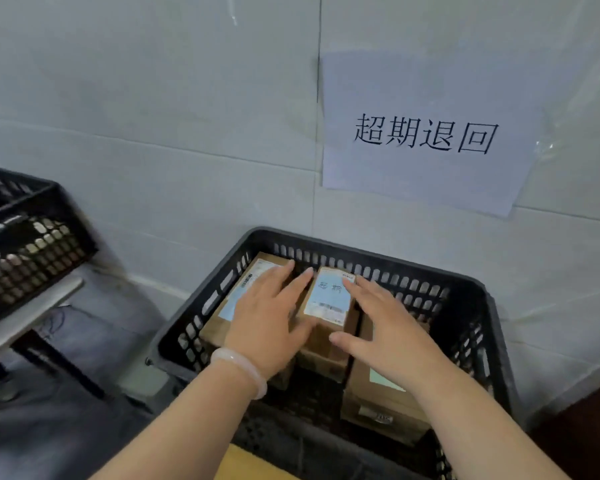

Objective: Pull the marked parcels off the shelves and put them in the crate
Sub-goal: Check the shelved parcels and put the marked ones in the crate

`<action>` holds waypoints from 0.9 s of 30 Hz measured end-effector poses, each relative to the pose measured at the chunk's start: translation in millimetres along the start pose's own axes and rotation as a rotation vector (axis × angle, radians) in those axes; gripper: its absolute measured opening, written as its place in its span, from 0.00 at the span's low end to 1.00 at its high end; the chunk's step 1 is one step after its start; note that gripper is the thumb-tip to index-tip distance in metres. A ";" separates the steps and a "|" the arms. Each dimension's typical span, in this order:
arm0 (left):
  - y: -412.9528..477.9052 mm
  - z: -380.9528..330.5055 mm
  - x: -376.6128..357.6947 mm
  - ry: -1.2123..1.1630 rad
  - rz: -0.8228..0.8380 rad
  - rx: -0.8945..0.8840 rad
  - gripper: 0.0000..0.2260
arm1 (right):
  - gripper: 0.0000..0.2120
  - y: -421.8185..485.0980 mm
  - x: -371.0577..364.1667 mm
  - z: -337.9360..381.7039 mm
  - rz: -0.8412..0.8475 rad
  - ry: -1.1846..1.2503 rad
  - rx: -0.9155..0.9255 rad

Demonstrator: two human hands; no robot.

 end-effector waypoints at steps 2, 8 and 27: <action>-22.5 31.9 31.9 0.138 -0.061 0.094 0.32 | 0.42 9.6 -10.0 52.4 0.006 -0.017 0.166; -112.1 131.9 136.1 0.383 -0.130 0.329 0.36 | 0.42 10.8 -75.5 214.6 0.078 -0.051 0.557; -513.0 352.1 507.6 0.872 -0.558 0.991 0.36 | 0.45 -142.2 -282.5 759.5 0.114 0.052 1.410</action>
Point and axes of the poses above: each hand's wrist, its own y-axis towards the middle knuckle, its own x-axis out of the back of the hand, z = x × y, the point moved 10 cm from there along y, towards the middle knuckle, and after that the axes turned 1 degree about -z, right-handed, at the moved point
